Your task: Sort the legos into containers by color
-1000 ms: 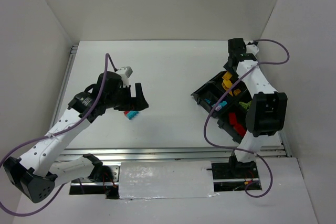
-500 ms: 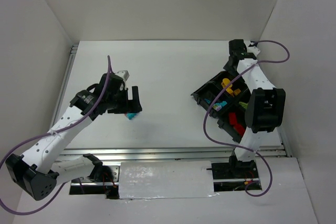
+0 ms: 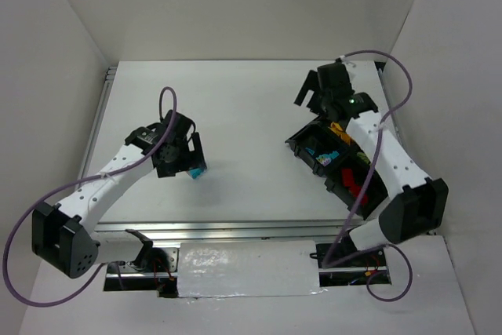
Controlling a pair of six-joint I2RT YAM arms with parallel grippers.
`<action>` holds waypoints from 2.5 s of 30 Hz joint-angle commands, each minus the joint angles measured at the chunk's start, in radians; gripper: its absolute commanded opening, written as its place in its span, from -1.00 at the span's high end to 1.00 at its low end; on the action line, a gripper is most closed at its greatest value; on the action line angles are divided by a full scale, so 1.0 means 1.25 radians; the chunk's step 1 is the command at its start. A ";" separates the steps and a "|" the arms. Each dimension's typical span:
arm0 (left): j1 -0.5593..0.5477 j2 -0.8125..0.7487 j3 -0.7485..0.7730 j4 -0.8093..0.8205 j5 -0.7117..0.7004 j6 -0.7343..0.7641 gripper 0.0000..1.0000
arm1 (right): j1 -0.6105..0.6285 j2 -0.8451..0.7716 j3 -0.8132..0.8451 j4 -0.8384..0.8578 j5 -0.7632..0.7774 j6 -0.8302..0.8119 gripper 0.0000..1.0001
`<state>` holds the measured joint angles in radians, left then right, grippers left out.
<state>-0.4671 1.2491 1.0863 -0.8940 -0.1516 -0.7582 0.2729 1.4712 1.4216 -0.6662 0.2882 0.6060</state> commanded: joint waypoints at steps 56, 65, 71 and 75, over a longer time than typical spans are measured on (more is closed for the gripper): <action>0.085 0.444 0.048 0.178 -0.102 -0.353 -0.91 | 0.263 -0.228 -0.311 0.064 -0.281 -0.049 -0.99; 0.083 0.389 0.060 0.194 -0.036 -0.343 1.00 | 0.264 -0.228 -0.436 0.271 -0.538 -0.016 -0.94; 0.020 0.276 0.133 0.180 0.046 -0.386 1.00 | 0.281 -0.244 -0.564 0.528 -0.556 0.143 -0.89; -0.013 0.206 0.159 0.196 0.084 -0.433 1.00 | 0.363 -0.220 -0.510 0.515 -0.414 0.123 -0.85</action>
<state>-0.4572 1.5913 1.2400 -0.6643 -0.1070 -1.2366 0.6605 1.1919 0.7174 -0.1596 -0.3279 0.7368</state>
